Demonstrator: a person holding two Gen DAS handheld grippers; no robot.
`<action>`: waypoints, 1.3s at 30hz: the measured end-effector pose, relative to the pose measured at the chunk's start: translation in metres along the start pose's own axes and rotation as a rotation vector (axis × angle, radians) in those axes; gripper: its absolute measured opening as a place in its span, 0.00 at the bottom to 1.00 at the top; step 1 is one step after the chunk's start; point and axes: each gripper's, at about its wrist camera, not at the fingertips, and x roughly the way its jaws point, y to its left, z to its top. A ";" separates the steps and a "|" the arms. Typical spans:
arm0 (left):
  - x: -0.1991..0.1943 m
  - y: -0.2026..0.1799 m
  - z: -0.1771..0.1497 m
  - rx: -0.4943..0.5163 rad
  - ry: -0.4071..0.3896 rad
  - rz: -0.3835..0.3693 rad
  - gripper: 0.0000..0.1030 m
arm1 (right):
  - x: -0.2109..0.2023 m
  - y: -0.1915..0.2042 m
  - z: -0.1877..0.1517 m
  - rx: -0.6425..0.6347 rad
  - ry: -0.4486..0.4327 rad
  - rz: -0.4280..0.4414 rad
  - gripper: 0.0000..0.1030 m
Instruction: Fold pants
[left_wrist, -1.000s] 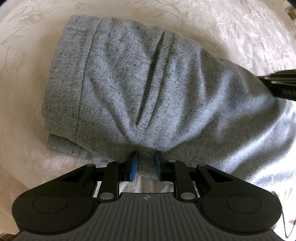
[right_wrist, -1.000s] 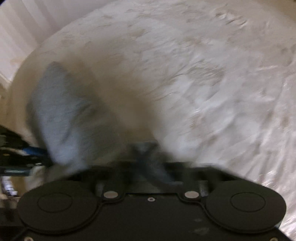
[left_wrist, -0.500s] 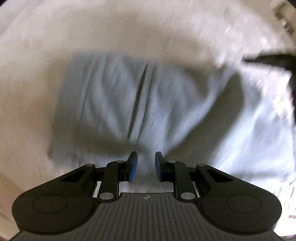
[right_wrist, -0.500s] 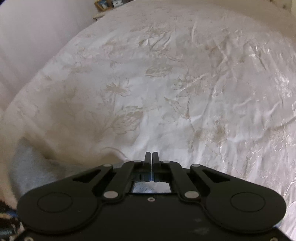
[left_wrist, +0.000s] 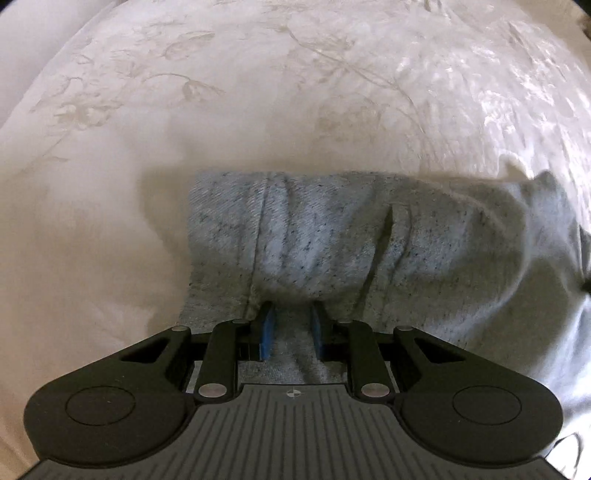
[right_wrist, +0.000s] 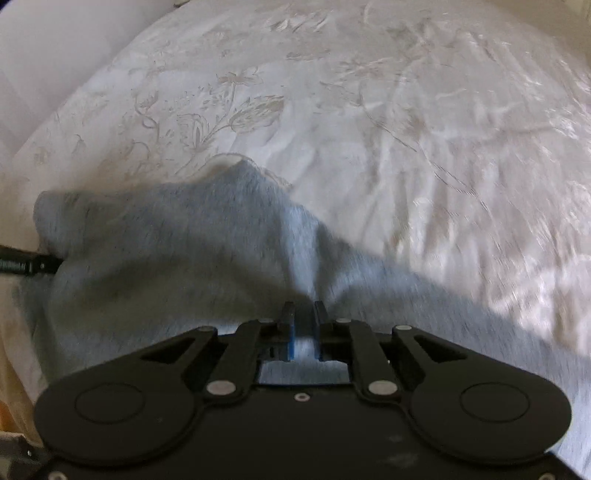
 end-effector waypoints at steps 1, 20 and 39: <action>-0.006 -0.003 0.002 -0.009 -0.011 0.006 0.20 | -0.008 -0.002 -0.004 0.019 -0.013 -0.001 0.13; 0.000 -0.157 -0.080 0.183 0.129 -0.225 0.20 | -0.175 -0.186 -0.145 0.532 -0.188 -0.450 0.39; -0.017 -0.299 -0.116 0.269 0.143 -0.151 0.21 | -0.197 -0.400 -0.232 0.675 -0.133 -0.495 0.67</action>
